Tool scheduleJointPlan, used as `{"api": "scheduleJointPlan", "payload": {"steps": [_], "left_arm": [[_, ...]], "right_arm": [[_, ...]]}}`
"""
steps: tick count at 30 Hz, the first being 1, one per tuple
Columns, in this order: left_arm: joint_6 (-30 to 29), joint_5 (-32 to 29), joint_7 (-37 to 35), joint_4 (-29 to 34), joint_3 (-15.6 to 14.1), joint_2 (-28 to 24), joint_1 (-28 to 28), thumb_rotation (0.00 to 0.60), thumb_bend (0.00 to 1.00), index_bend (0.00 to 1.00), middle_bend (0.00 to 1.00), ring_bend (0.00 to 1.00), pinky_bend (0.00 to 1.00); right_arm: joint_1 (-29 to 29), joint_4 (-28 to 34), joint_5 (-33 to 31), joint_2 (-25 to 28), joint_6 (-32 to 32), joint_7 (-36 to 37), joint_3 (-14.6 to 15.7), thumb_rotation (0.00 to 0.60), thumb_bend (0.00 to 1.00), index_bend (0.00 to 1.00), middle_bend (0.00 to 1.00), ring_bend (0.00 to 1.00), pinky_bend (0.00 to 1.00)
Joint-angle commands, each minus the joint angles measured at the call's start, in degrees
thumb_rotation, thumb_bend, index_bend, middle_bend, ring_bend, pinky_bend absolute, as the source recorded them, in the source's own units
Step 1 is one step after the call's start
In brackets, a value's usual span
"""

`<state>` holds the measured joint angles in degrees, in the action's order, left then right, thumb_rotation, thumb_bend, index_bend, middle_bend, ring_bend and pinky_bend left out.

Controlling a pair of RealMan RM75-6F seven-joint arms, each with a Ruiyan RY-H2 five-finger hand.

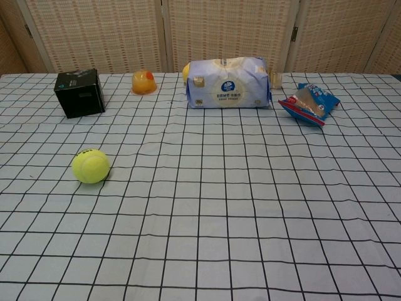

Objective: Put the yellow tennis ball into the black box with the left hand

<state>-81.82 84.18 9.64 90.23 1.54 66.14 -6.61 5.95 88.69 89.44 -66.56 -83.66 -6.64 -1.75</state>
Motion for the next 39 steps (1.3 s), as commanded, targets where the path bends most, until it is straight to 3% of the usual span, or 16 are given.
{"api": "scheduleJointPlan", "payload": {"steps": [1, 15, 19, 22, 26, 31, 34, 39], "left_arm": [[-0.1, 0.1, 0.0, -0.1, 0.0, 0.0, 0.0, 0.600, 0.54, 0.15, 0.06, 0.04, 0.21], [-1.1, 2.2, -0.5, 0.0, -0.5, 0.0, 0.0, 0.600, 0.54, 0.15, 0.07, 0.04, 0.21], [-4.2, 5.8, -2.0, -1.6, -0.6, 1.1, 0.1, 0.600, 0.54, 0.20, 0.14, 0.16, 0.27], [-6.1, 8.9, -3.3, -3.4, -0.9, 2.2, -0.1, 0.600, 0.55, 0.26, 0.23, 0.27, 0.41], [-5.0, 10.9, -2.9, -3.4, -1.6, 2.5, -1.2, 0.600, 0.73, 0.35, 0.41, 0.44, 0.55], [-1.8, 15.3, -5.3, -2.0, -3.4, 1.2, -4.2, 0.600, 0.96, 0.46, 0.50, 0.54, 0.63], [1.0, 17.0, -8.0, -5.2, -4.0, 3.6, -6.5, 0.600, 1.00, 0.53, 0.57, 0.59, 0.66], [6.8, 15.3, -8.3, -9.2, -4.1, 8.0, -9.2, 0.600, 1.00, 0.55, 0.60, 0.62, 0.67]], "right_arm": [[-0.1, -0.2, 0.2, -0.1, -0.2, -0.1, 0.1, 0.600, 0.06, 0.18, 0.08, 0.02, 0.00], [0.1, -0.1, -0.3, 0.0, 0.4, -0.5, 0.1, 0.600, 0.06, 0.18, 0.08, 0.02, 0.00], [0.2, 0.0, -0.1, -0.1, 1.0, -0.4, 0.5, 0.600, 0.06, 0.18, 0.08, 0.02, 0.00], [0.1, -0.1, -0.2, 0.0, 1.4, 0.0, 0.8, 0.600, 0.06, 0.18, 0.08, 0.02, 0.00], [0.5, 0.4, -0.9, 0.4, 2.2, 0.8, 0.5, 0.600, 0.06, 0.18, 0.08, 0.02, 0.00], [0.6, -0.1, -0.8, 0.2, 2.4, 1.2, 0.7, 0.600, 0.06, 0.18, 0.08, 0.02, 0.00], [0.7, 0.4, -0.7, 0.6, 2.6, 2.1, 0.7, 0.600, 0.06, 0.18, 0.08, 0.02, 0.00], [0.8, 0.5, -0.6, 0.7, 2.5, 3.0, 0.6, 0.600, 0.06, 0.19, 0.08, 0.02, 0.00]]}}
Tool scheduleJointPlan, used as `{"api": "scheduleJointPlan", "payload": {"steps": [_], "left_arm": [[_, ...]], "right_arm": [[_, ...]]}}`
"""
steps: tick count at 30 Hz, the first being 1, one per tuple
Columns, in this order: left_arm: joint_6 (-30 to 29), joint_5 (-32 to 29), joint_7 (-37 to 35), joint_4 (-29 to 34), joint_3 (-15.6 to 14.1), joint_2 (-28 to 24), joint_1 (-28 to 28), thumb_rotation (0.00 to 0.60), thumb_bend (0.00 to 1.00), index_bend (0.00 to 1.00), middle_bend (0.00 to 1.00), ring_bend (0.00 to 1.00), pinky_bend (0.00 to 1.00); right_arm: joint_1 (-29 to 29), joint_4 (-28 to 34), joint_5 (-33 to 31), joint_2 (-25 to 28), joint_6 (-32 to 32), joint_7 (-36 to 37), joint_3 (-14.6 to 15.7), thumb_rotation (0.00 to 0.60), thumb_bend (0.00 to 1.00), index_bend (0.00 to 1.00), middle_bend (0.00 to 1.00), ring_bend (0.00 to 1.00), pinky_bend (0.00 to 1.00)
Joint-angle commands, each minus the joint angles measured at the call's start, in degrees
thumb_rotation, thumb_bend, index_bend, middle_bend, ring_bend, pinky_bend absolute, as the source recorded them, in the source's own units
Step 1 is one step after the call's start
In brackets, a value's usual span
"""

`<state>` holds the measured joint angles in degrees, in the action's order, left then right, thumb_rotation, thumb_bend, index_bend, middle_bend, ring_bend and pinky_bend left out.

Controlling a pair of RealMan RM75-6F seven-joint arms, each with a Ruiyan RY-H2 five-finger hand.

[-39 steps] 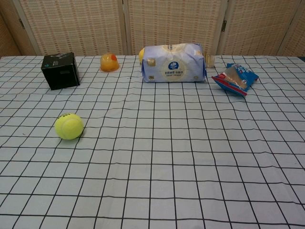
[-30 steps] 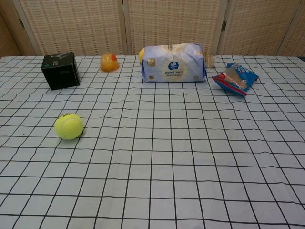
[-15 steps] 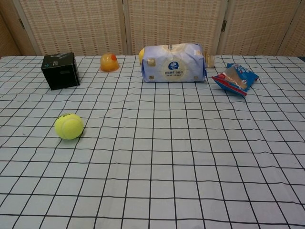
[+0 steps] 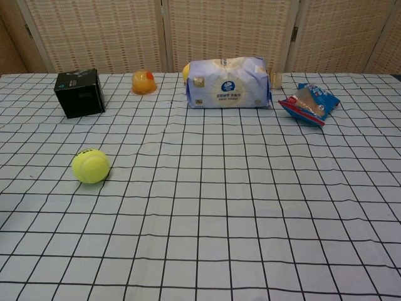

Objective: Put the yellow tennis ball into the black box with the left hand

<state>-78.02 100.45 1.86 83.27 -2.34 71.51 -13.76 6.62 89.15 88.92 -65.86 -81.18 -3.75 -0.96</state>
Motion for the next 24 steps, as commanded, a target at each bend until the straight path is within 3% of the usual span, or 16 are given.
{"api": "scheduleJointPlan", "payload": {"steps": [1, 8, 24], "left_arm": [[3.9, -1.4, -0.5, -2.6, -0.1, 3.3, -2.5, 0.600, 1.00, 0.56, 0.60, 0.62, 0.67], [7.5, -3.3, -5.5, -5.5, 0.3, 8.4, -5.2, 0.600, 1.00, 0.56, 0.61, 0.63, 0.67], [9.7, -5.2, -19.8, -10.5, 0.2, 15.6, -8.9, 0.600, 1.00, 0.56, 0.59, 0.63, 0.67]], "right_arm": [[0.2, 0.2, -0.3, 0.1, 0.2, 0.1, -0.3, 0.600, 0.06, 0.19, 0.08, 0.02, 0.00], [0.5, -0.1, -1.0, 0.0, 1.2, 0.4, -0.2, 0.600, 0.06, 0.19, 0.08, 0.02, 0.00], [0.9, -0.5, -1.7, -0.2, 1.9, 0.1, -0.4, 0.600, 0.06, 0.19, 0.08, 0.02, 0.00]]}}
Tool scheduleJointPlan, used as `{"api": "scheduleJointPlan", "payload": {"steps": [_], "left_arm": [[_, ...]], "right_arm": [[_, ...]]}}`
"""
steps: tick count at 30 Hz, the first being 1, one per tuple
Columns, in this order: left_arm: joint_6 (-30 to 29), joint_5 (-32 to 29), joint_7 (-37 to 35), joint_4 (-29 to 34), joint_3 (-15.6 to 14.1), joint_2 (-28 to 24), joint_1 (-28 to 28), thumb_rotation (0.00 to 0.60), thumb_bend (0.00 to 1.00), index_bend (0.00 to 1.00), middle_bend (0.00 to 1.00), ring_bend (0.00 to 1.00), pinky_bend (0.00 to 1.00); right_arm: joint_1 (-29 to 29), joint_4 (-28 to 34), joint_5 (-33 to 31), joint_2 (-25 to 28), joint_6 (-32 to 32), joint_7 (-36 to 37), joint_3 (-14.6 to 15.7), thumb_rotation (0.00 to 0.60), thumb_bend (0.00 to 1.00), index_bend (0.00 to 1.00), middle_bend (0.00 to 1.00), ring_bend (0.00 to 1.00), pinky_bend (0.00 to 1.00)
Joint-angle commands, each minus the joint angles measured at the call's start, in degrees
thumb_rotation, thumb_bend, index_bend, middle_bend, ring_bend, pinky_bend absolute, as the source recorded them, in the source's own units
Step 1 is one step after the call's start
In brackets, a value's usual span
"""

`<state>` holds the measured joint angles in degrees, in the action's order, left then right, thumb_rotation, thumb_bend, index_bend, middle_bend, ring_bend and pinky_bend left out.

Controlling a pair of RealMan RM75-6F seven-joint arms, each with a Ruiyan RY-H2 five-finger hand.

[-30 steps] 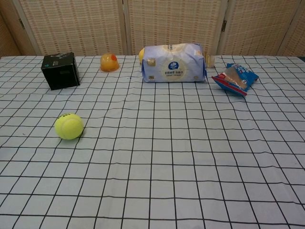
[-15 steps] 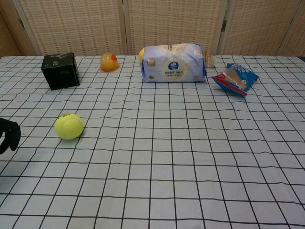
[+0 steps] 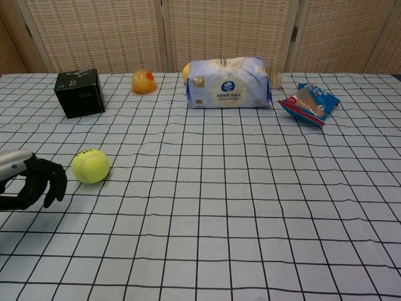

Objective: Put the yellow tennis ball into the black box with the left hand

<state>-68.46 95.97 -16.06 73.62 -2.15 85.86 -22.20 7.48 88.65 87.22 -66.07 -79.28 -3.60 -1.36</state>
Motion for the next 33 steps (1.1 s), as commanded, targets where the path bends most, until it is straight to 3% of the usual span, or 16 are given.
{"api": "scheduleJointPlan", "payload": {"steps": [1, 8, 11, 18, 33], "left_arm": [[0.2, -0.9, -2.2, -1.0, 0.2, 1.5, -0.5, 0.600, 1.00, 0.56, 0.59, 0.63, 0.67], [-1.1, -2.9, -3.6, -0.7, 1.2, 4.5, -0.3, 0.600, 1.00, 0.55, 0.58, 0.62, 0.67], [-1.0, -3.3, -5.9, -0.6, 1.2, 5.4, -0.5, 0.600, 0.99, 0.50, 0.54, 0.59, 0.67], [1.3, -4.1, -12.0, -0.4, 0.2, 4.7, -1.5, 0.600, 0.97, 0.37, 0.43, 0.49, 0.66], [5.7, -5.4, -17.1, -1.6, 0.1, 2.9, -4.4, 0.600, 0.94, 0.33, 0.37, 0.40, 0.63]], "right_arm": [[0.1, 0.0, -0.1, 0.0, 0.1, 0.0, 0.0, 0.600, 0.06, 0.19, 0.08, 0.02, 0.00], [0.1, 0.0, -0.2, 0.0, 0.0, 0.3, -0.1, 0.600, 0.06, 0.19, 0.08, 0.02, 0.00], [0.1, 0.1, -0.2, 0.1, -0.1, 0.5, -0.2, 0.600, 0.06, 0.19, 0.08, 0.02, 0.00], [0.0, 0.1, -0.1, 0.2, -0.4, 0.8, -0.2, 0.600, 0.06, 0.19, 0.08, 0.02, 0.00], [-0.1, -0.8, -0.1, -0.5, -0.2, -0.1, 0.2, 0.600, 0.06, 0.19, 0.08, 0.02, 0.00]]}}
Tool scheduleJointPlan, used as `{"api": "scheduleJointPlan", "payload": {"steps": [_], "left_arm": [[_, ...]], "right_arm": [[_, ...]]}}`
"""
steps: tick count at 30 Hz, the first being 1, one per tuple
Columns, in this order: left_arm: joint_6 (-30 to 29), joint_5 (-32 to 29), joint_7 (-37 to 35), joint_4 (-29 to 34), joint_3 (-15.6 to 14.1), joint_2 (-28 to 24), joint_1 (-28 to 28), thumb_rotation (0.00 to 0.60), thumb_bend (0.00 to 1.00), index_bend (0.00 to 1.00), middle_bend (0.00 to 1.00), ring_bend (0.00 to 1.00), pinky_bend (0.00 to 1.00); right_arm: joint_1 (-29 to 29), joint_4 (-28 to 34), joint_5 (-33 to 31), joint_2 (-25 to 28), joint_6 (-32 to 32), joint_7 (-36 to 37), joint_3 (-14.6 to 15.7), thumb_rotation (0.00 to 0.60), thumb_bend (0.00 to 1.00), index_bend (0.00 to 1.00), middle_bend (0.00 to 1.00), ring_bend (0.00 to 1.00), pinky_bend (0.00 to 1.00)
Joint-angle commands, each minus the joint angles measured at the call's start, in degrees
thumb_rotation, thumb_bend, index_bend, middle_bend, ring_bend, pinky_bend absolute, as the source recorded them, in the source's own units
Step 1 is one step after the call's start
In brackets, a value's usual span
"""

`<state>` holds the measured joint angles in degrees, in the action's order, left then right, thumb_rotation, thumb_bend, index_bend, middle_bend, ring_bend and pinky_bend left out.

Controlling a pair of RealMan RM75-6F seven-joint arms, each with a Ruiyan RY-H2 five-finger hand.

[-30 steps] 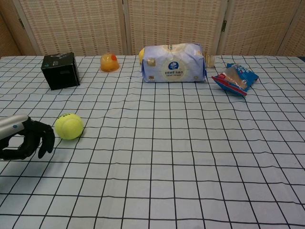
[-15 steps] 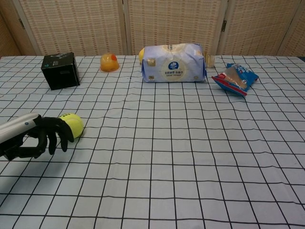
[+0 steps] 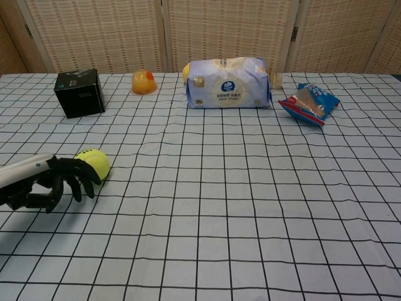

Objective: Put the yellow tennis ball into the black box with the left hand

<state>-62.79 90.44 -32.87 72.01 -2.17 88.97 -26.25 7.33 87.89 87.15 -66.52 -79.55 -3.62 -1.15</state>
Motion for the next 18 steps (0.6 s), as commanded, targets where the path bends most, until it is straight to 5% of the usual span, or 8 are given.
{"api": "scheduleJointPlan", "payload": {"steps": [1, 18], "left_arm": [[0.0, 0.2, -0.3, 0.0, 0.4, -0.3, -0.6, 0.600, 0.94, 0.32, 0.37, 0.40, 0.63], [3.5, -4.3, 6.4, -1.5, 1.9, 2.3, -2.0, 0.600, 0.94, 0.28, 0.34, 0.34, 0.57]], "right_arm": [[0.1, 0.0, -0.1, -0.1, 0.1, -0.1, -0.1, 0.600, 0.06, 0.19, 0.08, 0.02, 0.00], [0.3, 0.0, -0.4, 0.0, 0.6, -0.1, -0.1, 0.600, 0.06, 0.19, 0.08, 0.02, 0.00]]}}
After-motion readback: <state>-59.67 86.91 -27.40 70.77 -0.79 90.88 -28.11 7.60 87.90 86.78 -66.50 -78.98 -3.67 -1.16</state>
